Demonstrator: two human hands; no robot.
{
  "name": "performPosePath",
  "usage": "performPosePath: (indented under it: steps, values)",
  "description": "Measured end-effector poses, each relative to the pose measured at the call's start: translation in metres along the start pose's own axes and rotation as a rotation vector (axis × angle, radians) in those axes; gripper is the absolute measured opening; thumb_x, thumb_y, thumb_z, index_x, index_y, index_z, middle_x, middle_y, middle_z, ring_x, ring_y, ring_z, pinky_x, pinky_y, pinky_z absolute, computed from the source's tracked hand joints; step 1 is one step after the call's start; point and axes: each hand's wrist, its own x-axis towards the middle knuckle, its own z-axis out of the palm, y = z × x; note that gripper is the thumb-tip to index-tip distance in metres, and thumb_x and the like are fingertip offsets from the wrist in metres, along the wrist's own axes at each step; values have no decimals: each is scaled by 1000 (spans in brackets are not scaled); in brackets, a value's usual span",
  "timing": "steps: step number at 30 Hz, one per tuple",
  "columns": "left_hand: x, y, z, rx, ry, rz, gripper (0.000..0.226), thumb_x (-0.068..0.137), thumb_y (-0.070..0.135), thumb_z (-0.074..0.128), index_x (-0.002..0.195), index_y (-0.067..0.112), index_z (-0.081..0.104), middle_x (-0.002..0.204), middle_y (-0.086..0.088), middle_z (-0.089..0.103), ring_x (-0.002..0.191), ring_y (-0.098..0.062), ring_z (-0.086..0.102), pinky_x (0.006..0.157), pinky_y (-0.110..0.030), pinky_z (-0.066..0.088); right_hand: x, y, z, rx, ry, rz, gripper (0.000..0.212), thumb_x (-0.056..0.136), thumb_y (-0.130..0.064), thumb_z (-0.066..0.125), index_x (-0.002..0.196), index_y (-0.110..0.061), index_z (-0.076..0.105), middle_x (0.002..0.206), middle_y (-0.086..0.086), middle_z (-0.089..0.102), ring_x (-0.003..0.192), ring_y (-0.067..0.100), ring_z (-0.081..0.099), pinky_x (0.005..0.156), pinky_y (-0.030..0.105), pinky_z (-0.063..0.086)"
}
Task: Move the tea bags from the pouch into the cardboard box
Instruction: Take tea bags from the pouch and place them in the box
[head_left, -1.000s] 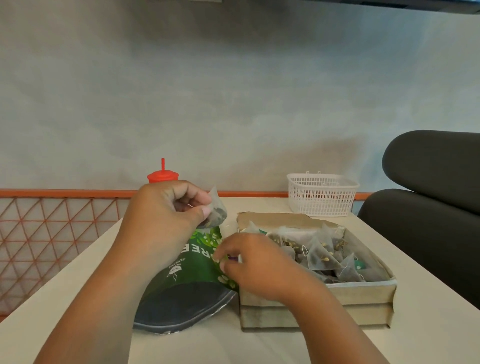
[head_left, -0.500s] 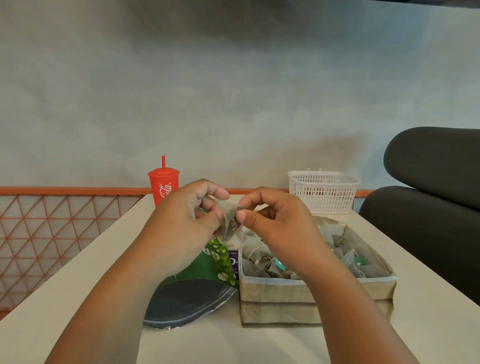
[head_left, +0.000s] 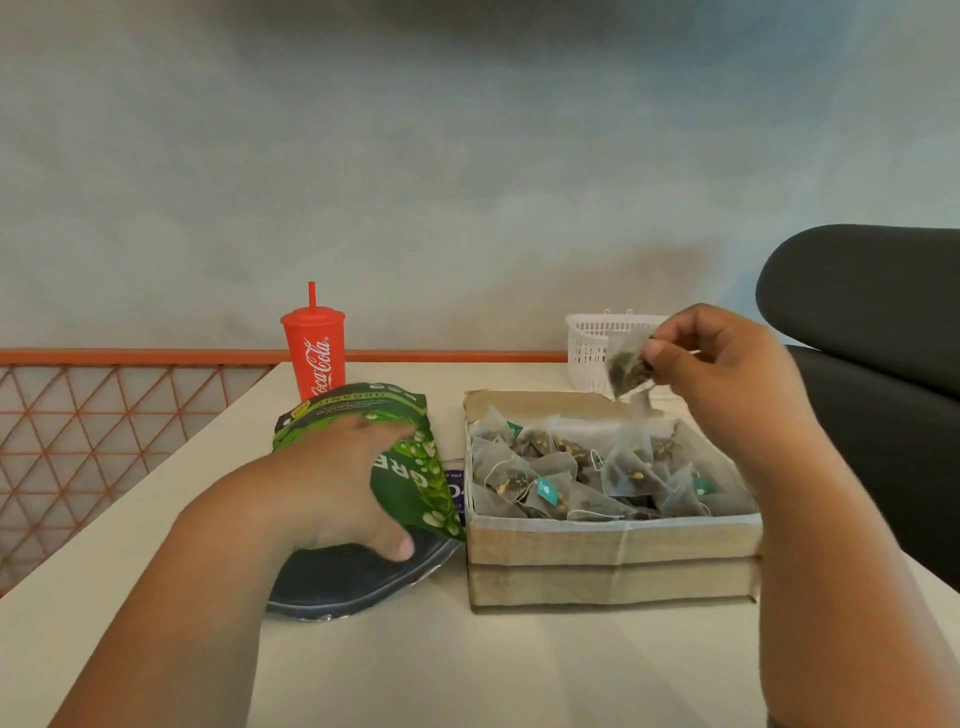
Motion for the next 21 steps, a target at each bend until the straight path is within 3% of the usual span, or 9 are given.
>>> performPosePath:
  steps: [5,9,14,21]
  values:
    - [16,-9,16,180,-97,-115,114,63,25,82,147,36,5,153,5,10,137,-26,21,108,-40,33,6,30,-17,-134,38,82,15,86,-19,62,72,-22,59,71,-7,62,77,17,58,62,27,43]
    - [22,-14,22,166,-64,-108,95,76,6,65,146,38,9,152,4,12,135,-26,27,105,-34,37,7,43,-24,-238,47,127,13,86,-20,62,73,-22,60,74,-5,65,72,13,58,59,23,40]
    - [22,-12,22,145,36,-36,77,85,-5,46,145,36,20,152,5,17,138,-23,24,109,-30,27,8,55,-26,-375,-35,191,6,86,-15,62,80,-17,62,82,-5,61,64,5,49,52,20,32]
    - [19,-12,14,109,203,-10,72,84,-9,44,139,36,34,147,4,30,133,-22,33,105,-27,31,9,53,-20,-424,-151,228,18,87,-20,62,105,-19,63,107,-3,62,91,14,54,76,27,39]
